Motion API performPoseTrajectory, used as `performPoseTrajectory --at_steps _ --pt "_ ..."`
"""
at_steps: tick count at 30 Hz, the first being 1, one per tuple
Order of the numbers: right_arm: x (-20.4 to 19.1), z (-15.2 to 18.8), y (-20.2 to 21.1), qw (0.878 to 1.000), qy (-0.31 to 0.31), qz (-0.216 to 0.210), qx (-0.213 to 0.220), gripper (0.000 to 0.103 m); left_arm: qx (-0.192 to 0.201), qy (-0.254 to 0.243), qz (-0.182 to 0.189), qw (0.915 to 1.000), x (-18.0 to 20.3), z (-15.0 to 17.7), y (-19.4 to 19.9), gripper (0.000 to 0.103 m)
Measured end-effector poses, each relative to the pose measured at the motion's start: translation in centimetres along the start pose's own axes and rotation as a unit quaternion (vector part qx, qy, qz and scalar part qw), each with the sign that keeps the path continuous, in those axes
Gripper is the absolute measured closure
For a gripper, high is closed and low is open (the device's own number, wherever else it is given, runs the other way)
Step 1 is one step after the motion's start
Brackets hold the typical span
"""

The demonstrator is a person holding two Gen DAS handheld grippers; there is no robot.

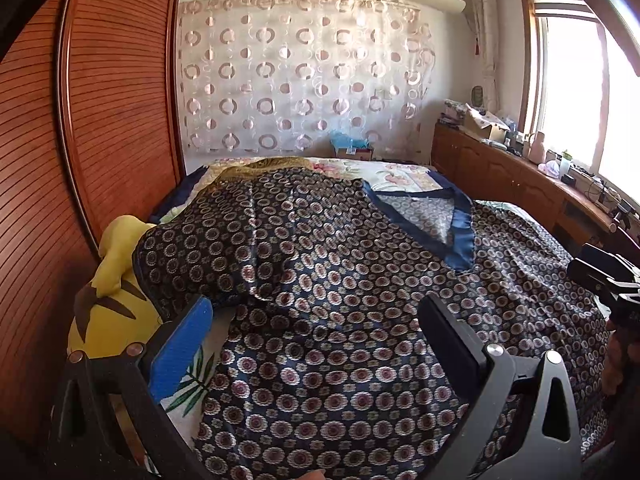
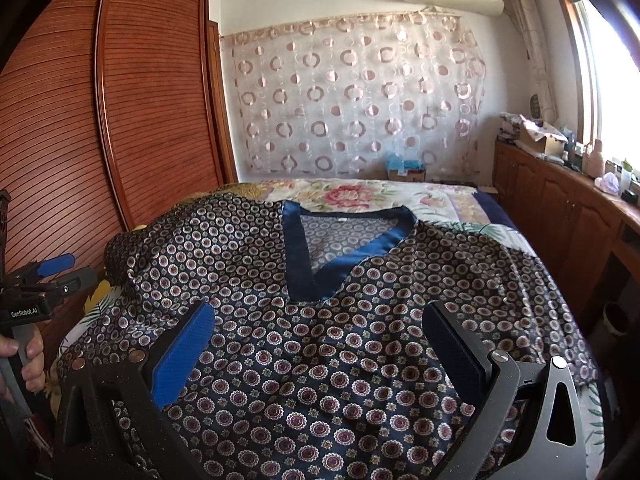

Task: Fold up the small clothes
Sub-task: 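Lower the left gripper to the shirt side edge and close on it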

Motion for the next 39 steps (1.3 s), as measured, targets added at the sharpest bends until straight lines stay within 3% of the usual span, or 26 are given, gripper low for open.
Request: performPoseTrajectory --at_steps 10,15,21,25,30,36,37,39 --pt "-1.4 0.0 -4.2 0.999 0.008 -0.016 -0.035 0.0 -0.03 0.024 -0.014 0.9991 -6.3 -1.1 -1.7 0.002" --pt "-2.4 0.3 -4.3 0.999 0.024 -0.027 -0.037 0.0 -0.048 0.052 0.0 0.9975 -9.3 -1.7 -2.6 0.021" --pt "-3.6 1.5 -4.3 0.996 0.064 -0.023 -0.055 0.0 -0.073 0.067 -0.004 0.9951 -11.7 -1.3 -4.4 0.023" --pt "-4.3 2.0 -4.6 0.994 0.086 -0.016 -0.066 0.0 -0.098 0.048 -0.042 0.9931 -12.7 -1.1 -6.2 0.023" --pt "-5.1 2.9 -4.0 0.992 0.114 0.0 -0.061 0.0 -0.114 0.037 -0.037 0.9921 -12.7 -0.9 -7.6 0.023" --pt "-4.2 3.1 -4.0 0.993 0.104 0.002 -0.063 0.0 -0.138 0.041 -0.034 0.989 -13.1 -0.1 -9.4 0.023" --pt "-4.1 3.1 -4.2 0.993 0.102 0.002 -0.065 0.0 -0.14 0.039 -0.029 0.989 -12.9 0.0 -9.5 0.025" --pt "-4.0 3.2 -4.1 0.993 0.095 -0.001 -0.066 0.0 -0.147 0.036 -0.023 0.9883 -12.7 0.0 -9.8 0.045"
Point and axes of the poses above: each gripper's, at about its wrist camera, not at the fingertips, and y roughly against the way its jaws point, x to its right, z to its underside, the point moved 2 cm from there along -y, roughly the way its jaws point, and after that the axes turned 6 degrees about z, right-handed, at the moved point
